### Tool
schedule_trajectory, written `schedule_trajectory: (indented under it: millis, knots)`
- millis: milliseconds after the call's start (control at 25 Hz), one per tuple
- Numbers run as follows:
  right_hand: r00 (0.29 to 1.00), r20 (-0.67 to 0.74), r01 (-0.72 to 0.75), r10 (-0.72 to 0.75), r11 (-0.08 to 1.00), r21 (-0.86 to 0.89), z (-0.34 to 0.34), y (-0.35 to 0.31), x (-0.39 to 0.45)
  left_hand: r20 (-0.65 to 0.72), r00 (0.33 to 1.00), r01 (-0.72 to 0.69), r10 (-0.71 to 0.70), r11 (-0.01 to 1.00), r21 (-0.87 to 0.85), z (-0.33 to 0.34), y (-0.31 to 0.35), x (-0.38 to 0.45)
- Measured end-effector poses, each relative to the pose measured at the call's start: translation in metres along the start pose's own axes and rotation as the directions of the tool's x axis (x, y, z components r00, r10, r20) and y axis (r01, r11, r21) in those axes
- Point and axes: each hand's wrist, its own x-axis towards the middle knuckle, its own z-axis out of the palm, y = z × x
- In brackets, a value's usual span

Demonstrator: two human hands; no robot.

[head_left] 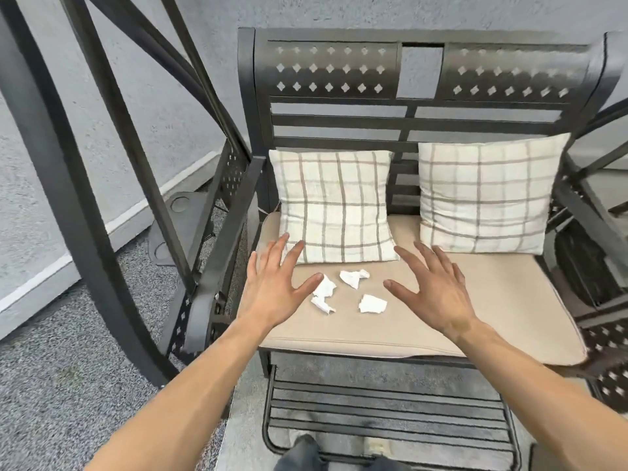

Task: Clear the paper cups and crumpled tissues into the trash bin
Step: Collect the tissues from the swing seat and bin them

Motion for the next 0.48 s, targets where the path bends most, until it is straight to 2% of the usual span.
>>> schedule_trajectory:
  millis: [240, 480]
  knots:
    - [0.996, 0.025, -0.089, 0.088, 0.995, 0.043, 0.044, 0.001, 0.008, 0.084, 0.996, -0.037, 0.039, 0.999, -0.032, 0.043, -0.018, 0.017]
    - [0.988, 0.128, -0.101, 0.090, 0.992, 0.077, 0.125, 0.040, 0.038, 0.182, 0.983, -0.011, 0.012, 1.000, -0.010, 0.126, -0.030, 0.018]
